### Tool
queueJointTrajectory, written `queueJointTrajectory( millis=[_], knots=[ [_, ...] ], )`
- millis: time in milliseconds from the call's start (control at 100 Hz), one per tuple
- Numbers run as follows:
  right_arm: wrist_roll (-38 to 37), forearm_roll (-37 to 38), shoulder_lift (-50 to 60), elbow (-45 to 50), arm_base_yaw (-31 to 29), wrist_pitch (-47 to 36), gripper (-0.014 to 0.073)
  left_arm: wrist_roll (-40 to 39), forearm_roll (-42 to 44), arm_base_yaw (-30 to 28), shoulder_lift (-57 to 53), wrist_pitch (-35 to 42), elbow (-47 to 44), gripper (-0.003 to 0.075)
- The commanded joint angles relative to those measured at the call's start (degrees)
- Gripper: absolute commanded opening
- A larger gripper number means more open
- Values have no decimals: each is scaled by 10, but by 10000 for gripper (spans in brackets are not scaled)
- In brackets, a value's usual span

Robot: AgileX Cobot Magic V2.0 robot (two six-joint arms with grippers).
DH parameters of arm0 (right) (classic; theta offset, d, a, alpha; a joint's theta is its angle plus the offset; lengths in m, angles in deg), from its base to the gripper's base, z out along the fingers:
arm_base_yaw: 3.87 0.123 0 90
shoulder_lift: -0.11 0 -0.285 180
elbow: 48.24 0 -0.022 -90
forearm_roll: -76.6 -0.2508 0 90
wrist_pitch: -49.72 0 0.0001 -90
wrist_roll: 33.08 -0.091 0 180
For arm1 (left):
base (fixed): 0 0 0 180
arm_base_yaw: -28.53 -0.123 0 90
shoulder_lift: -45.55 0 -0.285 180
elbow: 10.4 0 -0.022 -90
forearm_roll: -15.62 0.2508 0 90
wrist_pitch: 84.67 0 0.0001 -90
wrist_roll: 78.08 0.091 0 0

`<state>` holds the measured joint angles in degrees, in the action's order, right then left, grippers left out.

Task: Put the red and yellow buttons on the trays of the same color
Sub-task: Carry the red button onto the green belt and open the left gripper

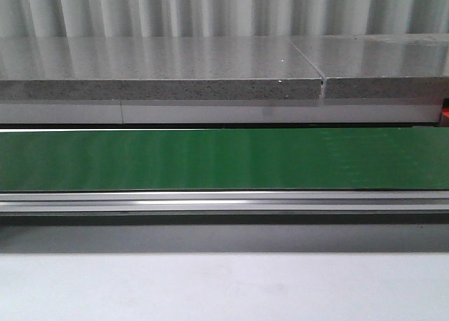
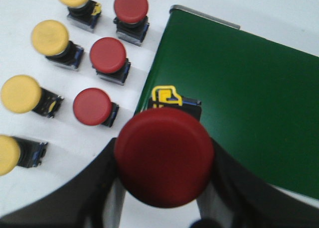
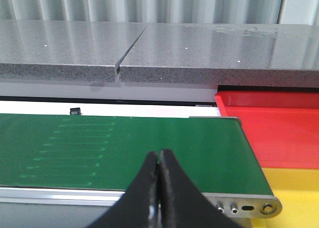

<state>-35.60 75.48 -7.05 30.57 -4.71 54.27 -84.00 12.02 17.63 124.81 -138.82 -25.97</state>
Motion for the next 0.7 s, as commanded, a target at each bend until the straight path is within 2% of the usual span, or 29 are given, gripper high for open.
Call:
queueJointTrajectory(
  millis=[0,330,690],
  knots=[
    [1,6,8,-3,1,-45,-67,11,-6,22,23,21,41,-20],
    [1,6,8,-3,1,-45,-67,38,-4,59,148,0,94,-20],
    [1,6,8,-3,1,-45,-67,49,17,60,191,-1,95,-19]
  ],
)
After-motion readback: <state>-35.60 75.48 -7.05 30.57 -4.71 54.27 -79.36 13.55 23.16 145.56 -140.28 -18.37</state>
